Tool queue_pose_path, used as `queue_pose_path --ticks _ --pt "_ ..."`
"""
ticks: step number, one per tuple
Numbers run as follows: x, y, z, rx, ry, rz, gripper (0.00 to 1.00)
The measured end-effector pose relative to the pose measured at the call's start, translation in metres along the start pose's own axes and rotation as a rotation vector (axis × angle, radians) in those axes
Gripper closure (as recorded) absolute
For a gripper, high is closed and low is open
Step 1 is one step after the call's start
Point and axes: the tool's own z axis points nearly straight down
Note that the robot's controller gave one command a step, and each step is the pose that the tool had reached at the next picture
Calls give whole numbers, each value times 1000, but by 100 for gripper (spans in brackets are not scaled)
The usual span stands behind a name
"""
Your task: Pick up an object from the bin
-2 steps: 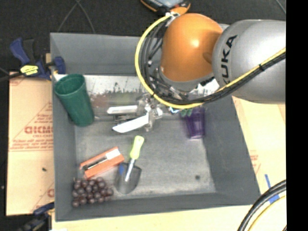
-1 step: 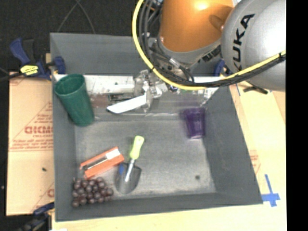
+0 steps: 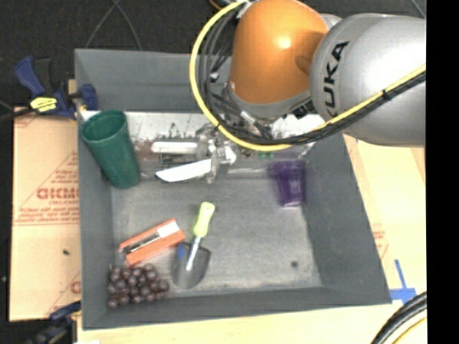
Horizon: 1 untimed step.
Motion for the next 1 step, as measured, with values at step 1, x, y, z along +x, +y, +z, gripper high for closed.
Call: queue_pose_path --ticks 1 --pt "9 12 6 1 -4 -11 100"
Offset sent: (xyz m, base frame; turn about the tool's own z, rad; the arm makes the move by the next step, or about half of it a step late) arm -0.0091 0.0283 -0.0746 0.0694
